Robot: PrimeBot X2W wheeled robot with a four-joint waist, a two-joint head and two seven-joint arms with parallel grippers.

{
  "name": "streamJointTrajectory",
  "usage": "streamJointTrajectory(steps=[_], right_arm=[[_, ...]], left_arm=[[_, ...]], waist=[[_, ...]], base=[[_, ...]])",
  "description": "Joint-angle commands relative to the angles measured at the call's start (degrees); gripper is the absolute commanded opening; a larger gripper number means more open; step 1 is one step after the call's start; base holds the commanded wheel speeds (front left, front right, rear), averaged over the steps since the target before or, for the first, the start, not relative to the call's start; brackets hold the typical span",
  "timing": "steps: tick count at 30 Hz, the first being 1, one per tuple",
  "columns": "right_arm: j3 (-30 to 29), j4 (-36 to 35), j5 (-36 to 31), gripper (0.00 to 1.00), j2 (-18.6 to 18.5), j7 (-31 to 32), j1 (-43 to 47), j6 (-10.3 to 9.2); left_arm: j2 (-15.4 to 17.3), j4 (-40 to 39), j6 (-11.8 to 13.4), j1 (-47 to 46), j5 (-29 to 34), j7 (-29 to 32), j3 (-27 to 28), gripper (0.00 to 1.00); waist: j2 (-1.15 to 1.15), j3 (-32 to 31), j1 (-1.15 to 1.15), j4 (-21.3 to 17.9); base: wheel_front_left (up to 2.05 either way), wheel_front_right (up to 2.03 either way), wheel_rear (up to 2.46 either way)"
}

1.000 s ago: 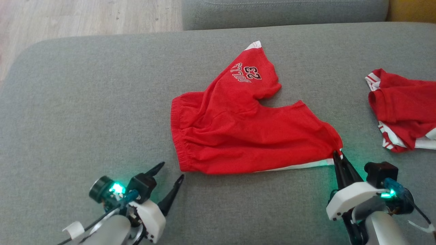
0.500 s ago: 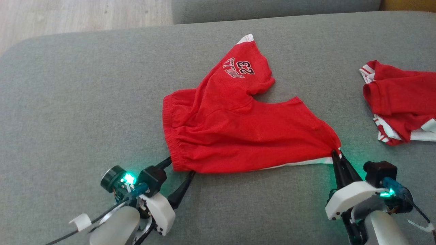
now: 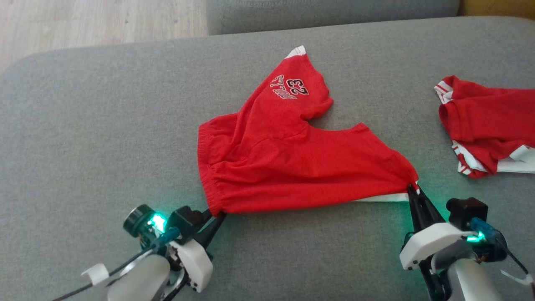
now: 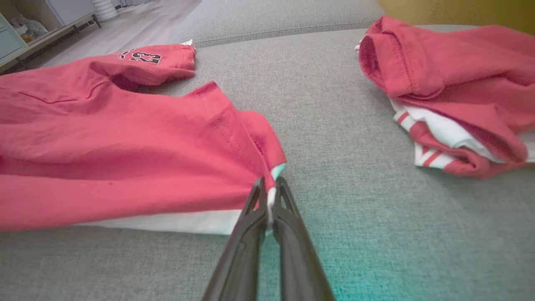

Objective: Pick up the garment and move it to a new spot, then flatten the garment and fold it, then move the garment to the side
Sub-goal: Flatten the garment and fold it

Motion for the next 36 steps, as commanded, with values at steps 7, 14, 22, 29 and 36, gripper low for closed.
streamJointTrajectory(steps=[7,14,22,29,36], right_arm=[[0.9,-3.1,0.5,0.0,-0.3,-0.7,-1.4,-0.05],[1.2,-8.1,1.7,0.0,-0.3,0.6,-2.9,-0.05],[2.3,-15.3,3.3,0.0,-1.9,5.4,-10.4,-0.05],[5.0,-17.8,4.9,0.0,-5.4,8.4,-20.3,-0.05],[5.3,-19.7,4.3,0.0,-6.9,9.6,-24.4,-0.05]], left_arm=[[3.9,-4.1,0.1,-3.3,-1.1,-0.3,2.1,0.0],[7.1,-10.1,0.6,-6.2,-2.1,2.6,3.9,0.0],[11.9,-16.2,0.3,-15.4,-3.9,10.5,6.1,0.0],[13.5,-16.3,0.1,-25.8,-6.6,16.7,6.3,0.0],[14.3,-15.5,0.1,-31.5,-7.7,17.1,5.8,0.0]], waist=[[0.0,-2.2,0.0,0.1],[0.0,-4.2,0.0,0.0],[0.0,-7.3,0.0,-0.2],[0.0,-9.4,0.0,-0.5],[0.0,-10.8,0.0,-0.9]], base=[[0.0,0.0,0.0],[0.0,0.0,0.0],[0.0,0.0,0.0],[0.0,0.0,0.0],[0.0,0.0,0.0]])
